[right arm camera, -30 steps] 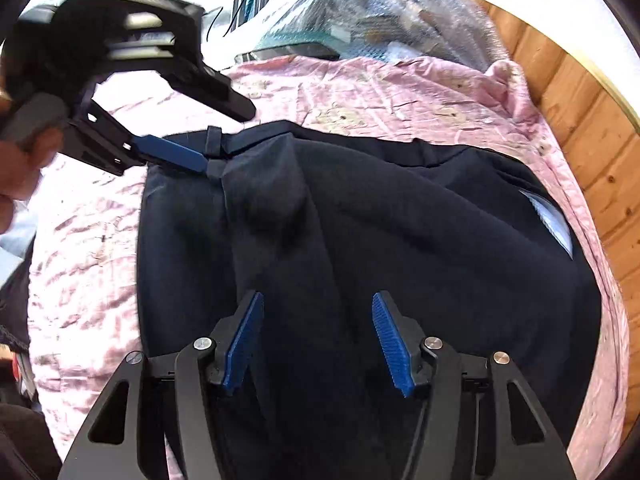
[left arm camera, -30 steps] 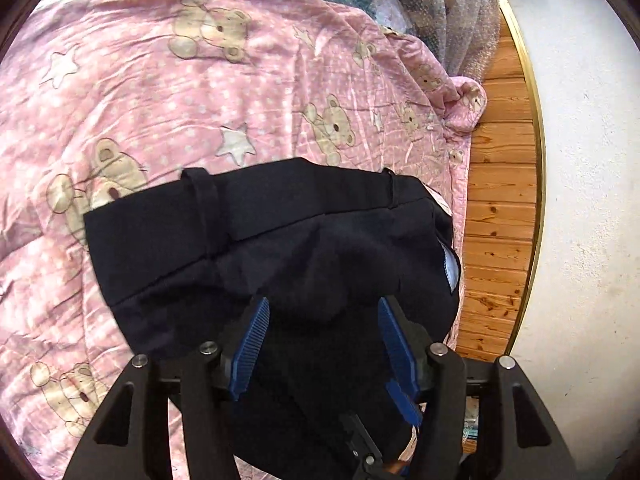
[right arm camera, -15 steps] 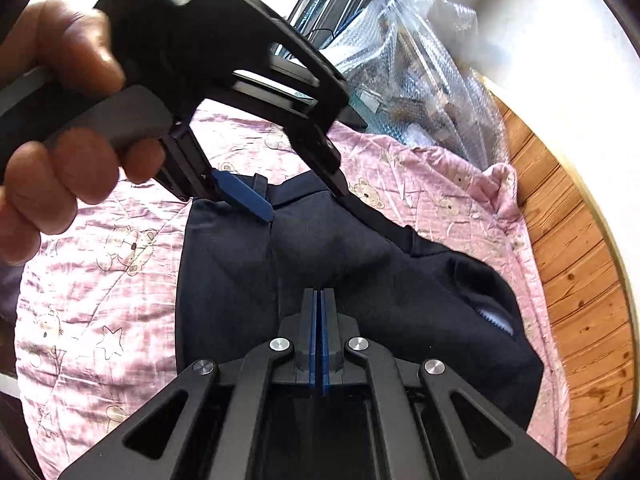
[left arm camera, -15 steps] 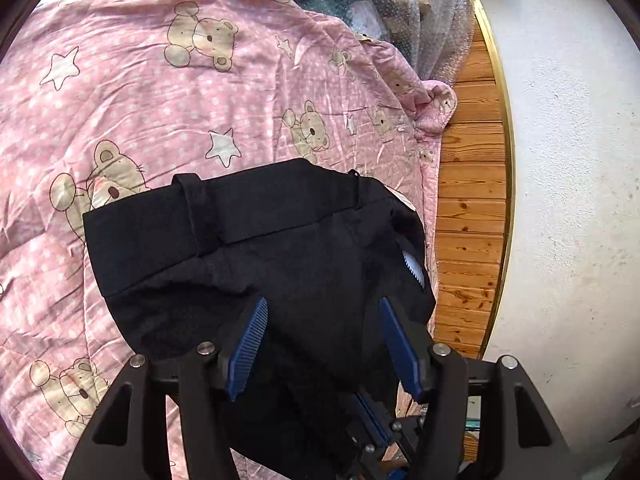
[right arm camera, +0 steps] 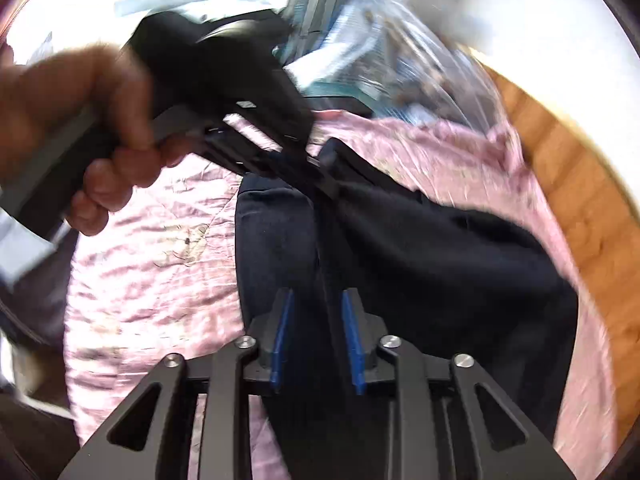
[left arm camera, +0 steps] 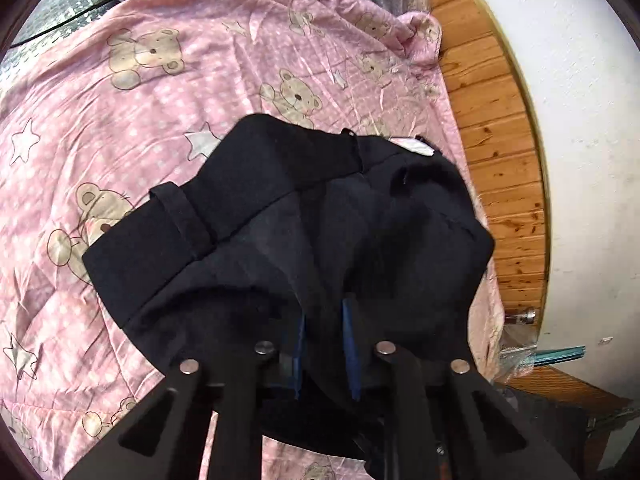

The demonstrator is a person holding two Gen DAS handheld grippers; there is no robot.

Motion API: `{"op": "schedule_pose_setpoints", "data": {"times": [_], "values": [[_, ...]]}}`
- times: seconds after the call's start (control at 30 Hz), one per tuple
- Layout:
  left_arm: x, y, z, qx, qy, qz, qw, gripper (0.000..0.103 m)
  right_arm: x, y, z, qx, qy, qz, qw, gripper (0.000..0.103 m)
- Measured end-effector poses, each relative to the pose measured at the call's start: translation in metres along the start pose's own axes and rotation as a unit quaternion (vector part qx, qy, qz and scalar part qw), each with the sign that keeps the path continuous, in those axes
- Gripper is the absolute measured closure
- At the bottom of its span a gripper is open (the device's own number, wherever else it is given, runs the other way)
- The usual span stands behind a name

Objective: Fold clothes

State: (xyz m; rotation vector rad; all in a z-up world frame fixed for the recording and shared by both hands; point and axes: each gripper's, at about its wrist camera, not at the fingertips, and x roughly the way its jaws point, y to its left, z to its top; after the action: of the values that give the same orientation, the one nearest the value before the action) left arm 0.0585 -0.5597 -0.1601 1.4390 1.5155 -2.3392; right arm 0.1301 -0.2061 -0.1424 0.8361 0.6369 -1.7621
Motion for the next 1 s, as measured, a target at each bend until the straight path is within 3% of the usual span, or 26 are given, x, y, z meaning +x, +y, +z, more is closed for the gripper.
{"op": "schedule_pose_setpoints", "data": {"times": [0.03,0.1,0.2,0.23,0.33,0.4,0.47,0.53,0.6,0.63,0.7,0.73,0.77,0.8,0.87,0.93,1.0], "values": [[-0.013,0.006,-0.003,-0.003,-0.015,-0.023,0.9996,0.101,-0.022,-0.022,-0.02,0.082,0.002,0.022,0.996,0.059],[-0.029,0.026,-0.012,-0.012,-0.028,-0.045,0.9985,0.102,-0.057,-0.064,-0.079,0.239,0.019,0.046,0.97,0.053],[-0.028,0.062,-0.024,-0.052,-0.02,-0.052,0.9971,0.102,-0.106,-0.119,-0.195,0.445,0.057,0.005,0.894,0.053],[-0.027,0.066,-0.025,-0.057,-0.02,-0.064,0.9961,0.102,-0.127,-0.137,-0.232,0.506,0.053,-0.022,0.86,0.053],[-0.023,0.06,-0.021,-0.066,-0.019,-0.081,0.9943,0.099,-0.203,-0.173,-0.33,0.665,-0.02,-0.087,0.742,0.053],[-0.02,0.047,-0.014,-0.064,-0.018,-0.084,0.9943,0.086,-0.244,-0.185,-0.382,0.737,-0.078,-0.124,0.66,0.051],[-0.014,0.034,-0.007,-0.061,-0.008,-0.071,0.9956,0.058,-0.275,-0.194,-0.427,0.786,-0.13,-0.151,0.585,0.047],[-0.002,0.028,-0.002,-0.064,0.008,-0.051,0.9966,0.052,-0.289,-0.205,-0.463,0.814,-0.159,-0.171,0.532,0.045],[0.013,0.025,0.0,-0.062,0.029,-0.025,0.9974,0.052,-0.292,-0.222,-0.491,0.834,-0.156,-0.191,0.494,0.045],[0.018,0.023,0.0,-0.055,0.035,-0.018,0.9977,0.053,-0.289,-0.231,-0.502,0.84,-0.162,-0.187,0.482,0.045],[0.021,0.013,0.001,-0.023,0.028,-0.002,0.9993,0.077,-0.281,-0.249,-0.515,0.851,-0.167,-0.173,0.466,0.049],[0.02,0.006,0.001,-0.003,0.022,0.0,0.9997,0.097,-0.284,-0.258,-0.514,0.848,-0.176,-0.176,0.468,0.06],[0.017,-0.001,0.003,0.014,0.015,-0.006,0.9998,0.1,-0.288,-0.268,-0.509,0.839,-0.18,-0.178,0.482,0.092],[0.013,-0.01,0.005,0.027,0.008,-0.025,0.9993,0.101,-0.297,-0.276,-0.501,0.825,-0.178,-0.197,0.498,0.102],[-0.003,-0.026,0.011,0.051,-0.011,-0.075,0.9958,0.102,-0.327,-0.276,-0.481,0.799,-0.204,-0.234,0.515,0.103],[-0.021,-0.03,0.012,0.068,-0.024,-0.113,0.991,0.102,-0.366,-0.251,-0.459,0.771,-0.231,-0.263,0.531,0.103],[-0.03,-0.019,0.008,0.075,-0.019,-0.115,0.9903,0.102,-0.384,-0.217,-0.453,0.761,-0.215,-0.284,0.542,0.103]]}}
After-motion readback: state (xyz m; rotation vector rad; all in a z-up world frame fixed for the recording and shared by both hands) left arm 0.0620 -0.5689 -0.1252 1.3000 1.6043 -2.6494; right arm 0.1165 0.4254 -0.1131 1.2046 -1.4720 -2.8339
